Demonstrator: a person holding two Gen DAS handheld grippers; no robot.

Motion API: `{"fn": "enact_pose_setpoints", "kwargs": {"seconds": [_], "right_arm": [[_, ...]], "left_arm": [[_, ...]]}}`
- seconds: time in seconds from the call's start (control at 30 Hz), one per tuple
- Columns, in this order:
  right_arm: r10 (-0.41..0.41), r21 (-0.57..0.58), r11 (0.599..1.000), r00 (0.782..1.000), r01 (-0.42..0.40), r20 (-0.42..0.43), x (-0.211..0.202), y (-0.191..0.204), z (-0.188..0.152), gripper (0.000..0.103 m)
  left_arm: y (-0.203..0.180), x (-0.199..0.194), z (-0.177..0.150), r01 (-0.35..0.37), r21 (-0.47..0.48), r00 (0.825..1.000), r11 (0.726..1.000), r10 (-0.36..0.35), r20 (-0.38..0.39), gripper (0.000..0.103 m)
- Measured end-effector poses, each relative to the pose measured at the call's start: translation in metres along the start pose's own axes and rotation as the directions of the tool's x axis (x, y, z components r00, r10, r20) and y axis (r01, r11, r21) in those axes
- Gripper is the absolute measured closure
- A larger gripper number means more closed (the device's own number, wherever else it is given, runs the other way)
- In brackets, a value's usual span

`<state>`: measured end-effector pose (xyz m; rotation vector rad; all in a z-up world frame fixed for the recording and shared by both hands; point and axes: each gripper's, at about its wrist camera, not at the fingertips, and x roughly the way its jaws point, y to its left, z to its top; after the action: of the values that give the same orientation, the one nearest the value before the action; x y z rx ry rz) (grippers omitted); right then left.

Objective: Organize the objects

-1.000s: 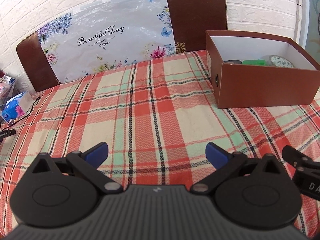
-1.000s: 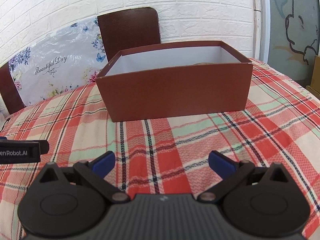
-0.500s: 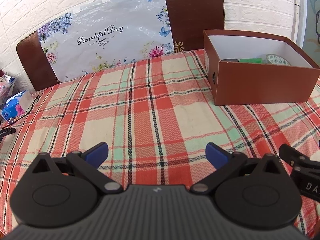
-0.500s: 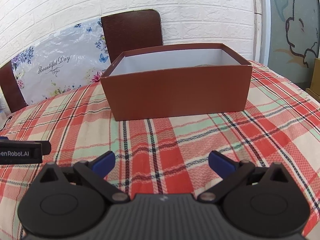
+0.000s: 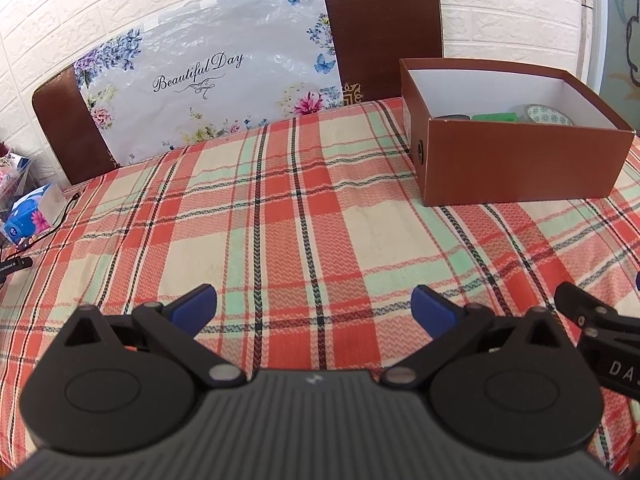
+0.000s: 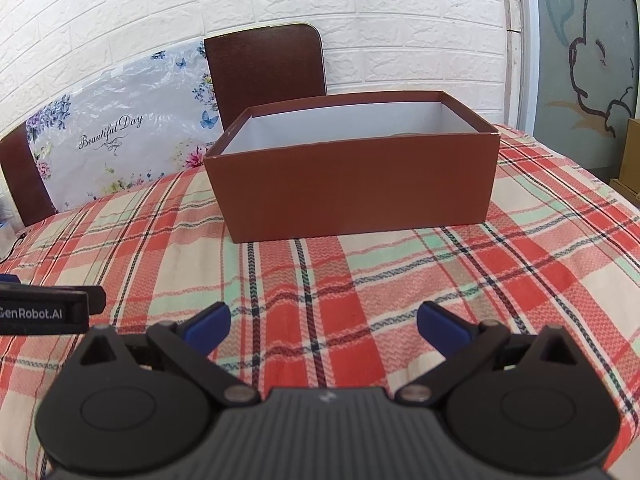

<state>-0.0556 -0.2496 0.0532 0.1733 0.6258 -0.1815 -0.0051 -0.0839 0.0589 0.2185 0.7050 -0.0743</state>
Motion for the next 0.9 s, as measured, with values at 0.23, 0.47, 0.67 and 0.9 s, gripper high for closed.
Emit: {"fn": "enact_pose_setpoints", "kwargs": {"seconds": [0.23,0.47,0.67,0.9], "right_arm": [[0.002,0.003,1.0,1.0,-0.002,-0.004,-0.0005,-0.0018,-0.0008,0.0],[0.002,0.001,1.0,1.0,-0.002,-0.006,0.0005,-0.0014,-0.001,0.0],[-0.003,0.01,1.0,1.0,0.003,-0.007,0.0013,-0.0021,-0.0016,0.0],[-0.001,0.008,1.0,1.0,0.001,-0.016,0.0045,-0.0035,-0.0032,0.0]], "left_arm": [[-0.0016,-0.0009,-0.0003,-0.001,0.004,1.0,1.0,0.001,-0.004,0.0],[-0.0035,0.0003,-0.0004,0.002,0.01,1.0,1.0,-0.002,-0.008,0.0],[-0.0038,0.0036,-0.0006,0.006,0.003,1.0,1.0,-0.006,-0.023,0.0],[-0.006,0.0069,-0.002,0.019,0.007,0.999,1.0,-0.019,-0.04,0.0]]}}
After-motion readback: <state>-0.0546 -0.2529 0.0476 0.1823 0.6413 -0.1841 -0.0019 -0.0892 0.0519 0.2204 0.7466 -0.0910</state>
